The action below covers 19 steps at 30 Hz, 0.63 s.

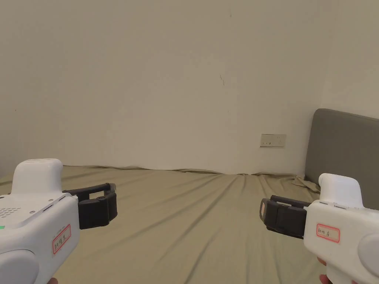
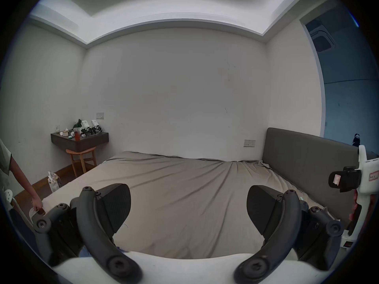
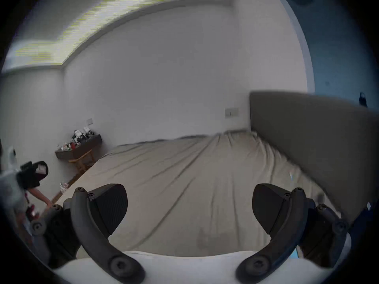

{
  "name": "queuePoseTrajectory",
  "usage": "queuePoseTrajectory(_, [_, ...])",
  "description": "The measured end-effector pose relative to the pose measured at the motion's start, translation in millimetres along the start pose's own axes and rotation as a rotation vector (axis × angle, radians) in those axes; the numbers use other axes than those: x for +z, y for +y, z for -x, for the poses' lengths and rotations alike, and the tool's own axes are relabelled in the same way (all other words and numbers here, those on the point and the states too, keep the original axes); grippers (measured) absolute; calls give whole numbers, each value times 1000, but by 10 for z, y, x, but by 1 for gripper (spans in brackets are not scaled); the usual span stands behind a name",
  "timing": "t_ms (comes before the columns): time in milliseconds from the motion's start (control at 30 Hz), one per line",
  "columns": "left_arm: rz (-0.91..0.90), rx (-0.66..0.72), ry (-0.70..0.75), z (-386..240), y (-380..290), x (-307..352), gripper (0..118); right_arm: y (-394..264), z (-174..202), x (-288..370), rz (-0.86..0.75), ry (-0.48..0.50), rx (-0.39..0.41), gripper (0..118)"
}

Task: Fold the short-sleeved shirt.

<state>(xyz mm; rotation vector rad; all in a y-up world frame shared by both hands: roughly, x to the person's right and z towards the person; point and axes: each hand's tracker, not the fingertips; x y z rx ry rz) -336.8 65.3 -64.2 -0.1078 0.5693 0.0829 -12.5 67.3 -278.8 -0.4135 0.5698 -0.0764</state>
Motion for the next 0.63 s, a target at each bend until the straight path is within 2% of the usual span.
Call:
queuePoseTrajectory(33, [2,2,1,-6,4,-7,118,31,20,-10,44,-26,8,118])
queuePoseTrajectory(100, [5,3,2,-4,5,-16,118,74,57,-27,103,-58,104,118])
queuePoseTrajectory(133, [2,6,7,-3,2,-19,118,62,86,-25,98,-44,116,118])
queuePoseTrajectory(200, [-1,17,0,-8,-8,-35,118,4,64,26,4,40,76,118])
queuePoseTrajectory(333, [11,31,-20,-23,-12,-68,118,16,11,76,-69,105,23,118])
queuePoseTrajectory(433, [9,13,-24,-42,-6,-80,118,103,39,110,-48,43,-8,118])
queuePoseTrajectory(533, [-3,9,-14,-42,3,-90,118,33,65,117,-156,62,54,118])
queuePoseTrajectory(567, [-3,11,-12,-48,7,-91,118,8,92,124,-191,46,83,118])
queuePoseTrajectory(633, [-18,5,-1,-41,9,-89,118,-23,188,138,-230,-49,196,118])
